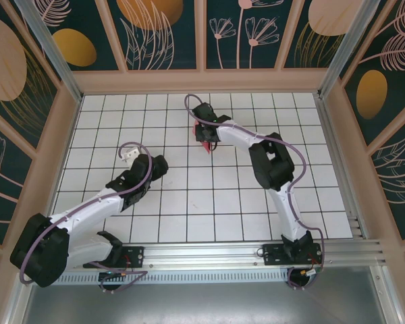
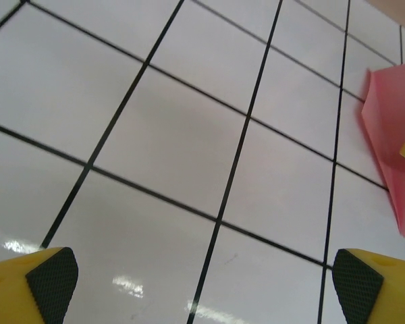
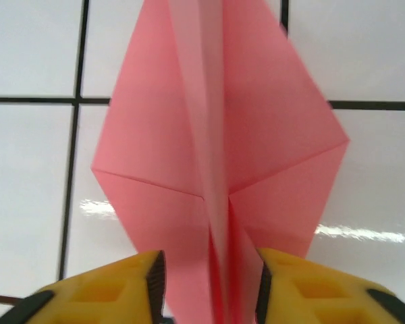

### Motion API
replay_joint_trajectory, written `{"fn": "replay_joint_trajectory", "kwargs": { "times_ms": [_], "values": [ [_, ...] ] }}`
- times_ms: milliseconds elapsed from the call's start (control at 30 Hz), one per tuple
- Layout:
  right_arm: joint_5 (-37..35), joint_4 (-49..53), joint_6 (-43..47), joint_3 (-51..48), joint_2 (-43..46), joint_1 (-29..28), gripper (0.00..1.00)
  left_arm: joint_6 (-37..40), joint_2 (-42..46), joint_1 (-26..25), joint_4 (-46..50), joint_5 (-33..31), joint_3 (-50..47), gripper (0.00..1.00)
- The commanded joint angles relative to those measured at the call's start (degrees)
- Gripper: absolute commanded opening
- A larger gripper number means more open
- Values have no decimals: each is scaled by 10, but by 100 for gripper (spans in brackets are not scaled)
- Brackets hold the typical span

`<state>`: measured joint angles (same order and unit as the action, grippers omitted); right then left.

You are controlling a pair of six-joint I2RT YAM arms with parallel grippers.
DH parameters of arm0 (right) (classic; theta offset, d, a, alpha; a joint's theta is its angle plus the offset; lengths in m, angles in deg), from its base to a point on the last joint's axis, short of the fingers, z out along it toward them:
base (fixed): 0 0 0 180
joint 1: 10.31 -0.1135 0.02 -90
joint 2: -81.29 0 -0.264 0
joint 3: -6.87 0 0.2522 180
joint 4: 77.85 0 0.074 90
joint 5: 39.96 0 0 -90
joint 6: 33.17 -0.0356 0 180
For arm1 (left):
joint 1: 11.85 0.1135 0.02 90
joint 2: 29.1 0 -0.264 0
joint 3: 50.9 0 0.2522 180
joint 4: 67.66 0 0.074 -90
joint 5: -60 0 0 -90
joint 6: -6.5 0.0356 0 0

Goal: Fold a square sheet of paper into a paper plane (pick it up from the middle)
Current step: Move the paper plane to the top-center of the table, then reset both arms

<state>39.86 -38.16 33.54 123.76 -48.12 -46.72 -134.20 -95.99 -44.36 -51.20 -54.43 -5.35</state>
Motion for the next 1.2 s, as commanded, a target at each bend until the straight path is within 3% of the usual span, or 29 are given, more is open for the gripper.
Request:
{"fn": "replay_joint_trajectory", "kwargs": {
  "times_ms": [0, 67, 333, 433, 600, 733, 800, 933, 1100, 1167],
  "values": [
    [-26, 35, -2, 24, 95, 4, 54, 37, 13, 5, 29, -62, 41, 99],
    [-57, 30, -9, 2, 137, 7, 63, 61, 23, 4, 30, -88, 52, 99],
    [-175, -89, 22, -184, 337, 47, 78, 178, 83, 14, -28, -208, 44, 99],
    [-222, -128, 36, -256, 400, 78, 97, 223, 106, 40, -79, -227, 14, 99],
    [-306, -223, 34, -412, 502, 151, 99, 263, 129, 88, -160, -294, -49, 99],
    [-321, -276, -3, -522, 561, 233, 99, 348, 124, 120, -283, -315, -118, 99],
    [-313, -305, -9, -570, 576, 270, 99, 379, 113, 143, -340, -309, -149, 99],
    [-288, -358, 20, -633, 570, 320, 99, 382, 89, 201, -389, -232, -183, 98],
    [-237, -496, 88, -723, 548, 340, 99, 407, 29, 245, -494, -143, -214, 99],
    [-198, -596, 121, -770, 541, 348, 99, 432, 2, 250, -541, -104, -219, 99]
  ]
}}
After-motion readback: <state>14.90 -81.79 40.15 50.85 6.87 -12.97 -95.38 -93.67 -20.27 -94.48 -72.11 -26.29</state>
